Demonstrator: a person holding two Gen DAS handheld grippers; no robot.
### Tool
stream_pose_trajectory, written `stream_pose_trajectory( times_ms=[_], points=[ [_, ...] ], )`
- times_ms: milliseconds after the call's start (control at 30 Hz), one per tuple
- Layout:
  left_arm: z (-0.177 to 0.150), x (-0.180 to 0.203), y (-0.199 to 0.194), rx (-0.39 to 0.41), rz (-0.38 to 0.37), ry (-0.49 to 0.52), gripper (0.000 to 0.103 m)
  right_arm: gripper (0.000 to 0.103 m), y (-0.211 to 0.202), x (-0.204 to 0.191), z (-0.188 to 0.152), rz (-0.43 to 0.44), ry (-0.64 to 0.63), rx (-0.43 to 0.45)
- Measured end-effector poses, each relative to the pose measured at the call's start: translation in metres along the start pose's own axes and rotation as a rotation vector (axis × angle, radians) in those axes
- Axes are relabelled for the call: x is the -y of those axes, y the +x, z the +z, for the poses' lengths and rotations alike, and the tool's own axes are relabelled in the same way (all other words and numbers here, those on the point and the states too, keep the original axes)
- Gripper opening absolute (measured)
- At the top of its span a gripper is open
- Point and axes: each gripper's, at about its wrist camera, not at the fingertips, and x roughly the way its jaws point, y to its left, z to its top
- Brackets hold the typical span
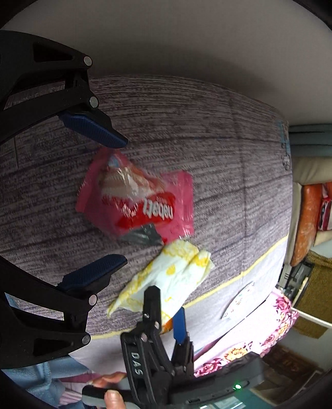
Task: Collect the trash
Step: 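Move both open tools to the pink wafer wrapper and yellow tissue, then grasp the pink Nabati wrapper with the left tool while the right tool grasps the yellow tissue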
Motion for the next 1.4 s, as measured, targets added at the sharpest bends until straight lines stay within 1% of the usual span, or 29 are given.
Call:
stream_pose_trajectory(
  times_ms=[33,100,167,267,333,367,400,433,467,533,567,633,767,867,933,967,1033,1100,1167,1267,1400],
  points=[
    [-0.001,-0.004,0.000,-0.003,-0.003,-0.009,0.085,0.076,0.004,-0.006,-0.001,0.014,-0.005,-0.013],
    [-0.002,-0.011,0.000,-0.005,-0.010,-0.023,0.085,0.076,0.007,-0.014,-0.002,0.013,-0.024,-0.021],
    [-0.004,-0.018,0.000,-0.009,-0.019,-0.036,0.085,0.079,0.010,-0.020,-0.002,-0.002,-0.045,-0.019],
    [-0.006,-0.026,0.000,-0.013,-0.033,-0.054,0.085,0.080,0.011,-0.028,-0.004,-0.023,-0.067,0.003],
    [-0.006,-0.027,0.000,-0.013,-0.050,-0.064,0.085,0.079,0.013,-0.034,-0.008,-0.051,-0.095,0.015],
    [-0.006,-0.026,-0.001,-0.013,-0.054,-0.064,0.085,0.078,0.012,-0.038,-0.011,-0.088,-0.122,0.027],
    [-0.005,-0.025,-0.001,-0.013,-0.058,-0.060,0.085,0.069,0.011,-0.041,-0.013,-0.128,-0.149,0.040],
    [-0.005,-0.024,-0.002,-0.012,-0.061,-0.054,0.085,0.057,0.008,-0.040,-0.016,-0.130,-0.153,0.046],
    [-0.005,-0.022,-0.002,-0.011,-0.067,-0.048,0.085,0.050,0.007,-0.040,-0.019,-0.121,-0.149,0.047],
    [-0.004,-0.017,-0.001,-0.016,-0.084,-0.029,0.085,0.016,0.004,-0.038,-0.019,-0.089,-0.130,0.040],
    [-0.003,-0.013,0.001,-0.021,-0.086,-0.019,0.085,0.012,0.001,-0.037,-0.019,-0.086,-0.122,0.046],
    [-0.002,-0.005,0.005,-0.032,-0.078,0.007,0.085,0.010,-0.007,-0.036,-0.019,-0.086,-0.112,0.073],
    [0.000,0.006,0.015,-0.049,-0.054,0.033,0.085,0.010,-0.032,-0.024,-0.020,-0.066,-0.055,0.129],
    [0.001,0.010,0.017,-0.033,-0.025,0.040,0.085,0.010,-0.046,-0.011,-0.025,-0.053,-0.013,0.157],
    [0.000,0.006,0.018,-0.031,-0.022,0.001,0.073,0.010,-0.052,-0.002,-0.030,-0.050,0.009,0.169],
    [0.001,0.003,0.018,-0.034,-0.026,-0.020,0.061,0.010,-0.055,0.004,-0.033,-0.049,0.024,0.175],
    [0.003,-0.001,0.018,-0.028,-0.018,-0.059,0.046,0.010,-0.063,0.016,-0.031,-0.046,0.052,0.186],
    [0.002,-0.001,0.019,-0.034,-0.009,-0.076,0.025,0.010,-0.070,0.029,-0.031,-0.043,0.075,0.196],
    [0.003,0.002,0.019,-0.039,-0.006,-0.080,0.023,0.010,-0.072,0.038,-0.032,-0.035,0.096,0.205],
    [0.005,0.009,0.020,-0.038,0.000,-0.076,0.022,0.010,-0.076,0.049,-0.037,-0.028,0.119,0.214],
    [0.011,0.022,0.018,-0.036,-0.027,-0.075,0.022,0.010,-0.080,0.065,-0.045,-0.019,0.135,0.222]
  ],
)
